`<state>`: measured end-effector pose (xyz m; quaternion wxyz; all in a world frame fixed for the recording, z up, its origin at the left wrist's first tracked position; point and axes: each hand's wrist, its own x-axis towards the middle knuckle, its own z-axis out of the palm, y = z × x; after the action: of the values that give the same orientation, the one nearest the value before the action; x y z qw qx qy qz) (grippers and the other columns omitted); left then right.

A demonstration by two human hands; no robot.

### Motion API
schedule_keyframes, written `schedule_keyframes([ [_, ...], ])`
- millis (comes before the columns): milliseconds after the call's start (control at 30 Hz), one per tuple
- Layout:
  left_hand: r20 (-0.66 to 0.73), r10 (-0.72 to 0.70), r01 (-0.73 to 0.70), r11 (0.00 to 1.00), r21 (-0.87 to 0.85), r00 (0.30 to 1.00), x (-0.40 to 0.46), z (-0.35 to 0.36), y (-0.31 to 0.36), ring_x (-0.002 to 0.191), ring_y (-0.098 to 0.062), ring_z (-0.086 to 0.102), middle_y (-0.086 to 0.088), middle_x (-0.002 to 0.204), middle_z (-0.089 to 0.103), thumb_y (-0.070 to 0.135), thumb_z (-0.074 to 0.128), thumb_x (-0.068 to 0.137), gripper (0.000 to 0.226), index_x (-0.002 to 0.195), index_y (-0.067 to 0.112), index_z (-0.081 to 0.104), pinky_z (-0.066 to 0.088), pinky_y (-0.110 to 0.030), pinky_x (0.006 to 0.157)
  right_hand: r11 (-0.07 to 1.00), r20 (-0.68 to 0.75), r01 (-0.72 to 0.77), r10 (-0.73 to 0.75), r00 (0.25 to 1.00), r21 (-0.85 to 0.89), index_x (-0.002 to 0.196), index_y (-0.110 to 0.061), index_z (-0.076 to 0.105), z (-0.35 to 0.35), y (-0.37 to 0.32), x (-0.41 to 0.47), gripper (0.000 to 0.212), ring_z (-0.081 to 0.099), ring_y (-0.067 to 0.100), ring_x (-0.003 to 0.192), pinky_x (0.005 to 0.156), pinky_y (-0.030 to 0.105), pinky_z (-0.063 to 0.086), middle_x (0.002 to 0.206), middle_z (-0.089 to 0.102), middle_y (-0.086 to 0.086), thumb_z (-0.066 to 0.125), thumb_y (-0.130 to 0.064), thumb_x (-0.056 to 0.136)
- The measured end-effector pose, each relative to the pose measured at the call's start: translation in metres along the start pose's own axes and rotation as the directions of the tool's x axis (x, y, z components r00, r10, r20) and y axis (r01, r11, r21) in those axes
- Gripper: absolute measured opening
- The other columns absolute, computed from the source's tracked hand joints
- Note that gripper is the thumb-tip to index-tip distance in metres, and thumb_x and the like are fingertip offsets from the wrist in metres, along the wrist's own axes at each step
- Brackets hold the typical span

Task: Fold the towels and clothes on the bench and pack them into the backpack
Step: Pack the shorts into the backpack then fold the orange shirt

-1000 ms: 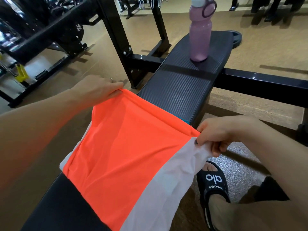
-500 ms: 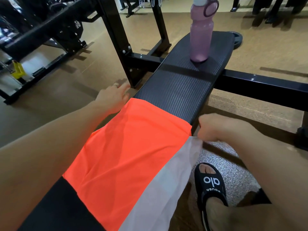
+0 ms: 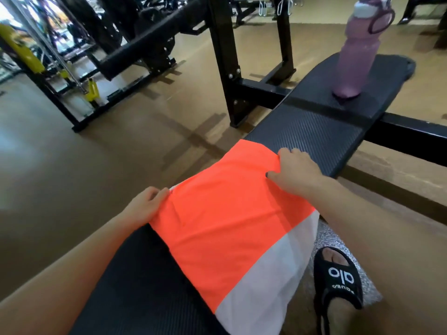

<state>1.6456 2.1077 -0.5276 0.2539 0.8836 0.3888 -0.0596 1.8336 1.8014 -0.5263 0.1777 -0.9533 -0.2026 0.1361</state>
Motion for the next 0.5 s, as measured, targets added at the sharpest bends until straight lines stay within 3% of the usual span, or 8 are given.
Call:
schedule_keyframes([
  [67, -0.074, 0.061, -0.063, 0.998, -0.016, 0.995, 0.0, -0.005, -0.006, 0.093, -0.024, 0.065, 0.003, 0.088, 0.066, 0.031, 0.058, 0.099, 0.014, 0.09, 0.022, 0.064, 0.049, -0.035, 0.074, 0.999, -0.001, -0.036, 0.036, 0.999, -0.01, 0.128, -0.01, 0.047, 0.004, -0.002, 0.007, 0.058, 0.046, 0.038, 0.126, 0.099, 0.045, 0.042, 0.133, 0.05, 0.016, 0.064, -0.049, 0.09],
  [133, -0.106, 0.093, -0.095, 0.995, -0.008, 0.99, 0.0, -0.008, -0.006, 0.083, -0.022, 0.063, 0.002, 0.083, 0.066, 0.021, 0.058, 0.096, 0.014, 0.083, 0.025, 0.061, 0.047, -0.032, 0.066, 0.997, 0.007, -0.073, 0.073, 0.997, 0.029, 0.123, -0.01, 0.05, 0.006, 0.0, 0.012, 0.054, 0.052, 0.038, 0.12, 0.092, 0.043, 0.045, 0.128, 0.056, 0.015, 0.067, -0.047, 0.087],
  [300, -0.194, 0.058, -0.076, 0.993, -0.088, 0.979, -0.007, -0.013, -0.011, 0.081, -0.019, 0.059, -0.004, 0.089, 0.065, 0.019, 0.052, 0.097, 0.008, 0.093, 0.017, 0.059, 0.045, -0.03, 0.069, 0.986, 0.06, -0.124, 0.118, 0.991, 0.111, 0.114, -0.012, 0.054, 0.006, 0.0, 0.023, 0.042, 0.057, 0.034, 0.109, 0.082, 0.038, 0.046, 0.118, 0.061, 0.012, 0.069, -0.039, 0.086],
  [400, -0.105, 0.021, -0.029, 0.997, -0.077, 0.994, -0.016, -0.02, -0.022, 0.091, -0.017, 0.063, 0.0, 0.093, 0.068, 0.019, 0.057, 0.092, 0.005, 0.094, 0.02, 0.061, 0.05, -0.033, 0.078, 0.989, 0.037, -0.129, 0.127, 0.991, 0.065, 0.114, -0.012, 0.052, 0.006, -0.001, 0.022, 0.044, 0.056, 0.036, 0.11, 0.083, 0.04, 0.046, 0.12, 0.059, 0.014, 0.069, -0.04, 0.085],
  [500, -0.032, -0.015, 0.013, 0.998, -0.064, 0.999, -0.025, -0.025, -0.032, 0.092, -0.019, 0.065, 0.001, 0.093, 0.072, 0.017, 0.063, 0.088, 0.007, 0.093, 0.019, 0.067, 0.052, -0.037, 0.084, 0.993, -0.058, -0.088, 0.083, 0.995, -0.076, 0.124, -0.009, 0.046, 0.012, -0.009, 0.019, 0.045, 0.05, 0.041, 0.12, 0.094, 0.045, 0.043, 0.129, 0.051, 0.019, 0.063, -0.032, 0.09],
])
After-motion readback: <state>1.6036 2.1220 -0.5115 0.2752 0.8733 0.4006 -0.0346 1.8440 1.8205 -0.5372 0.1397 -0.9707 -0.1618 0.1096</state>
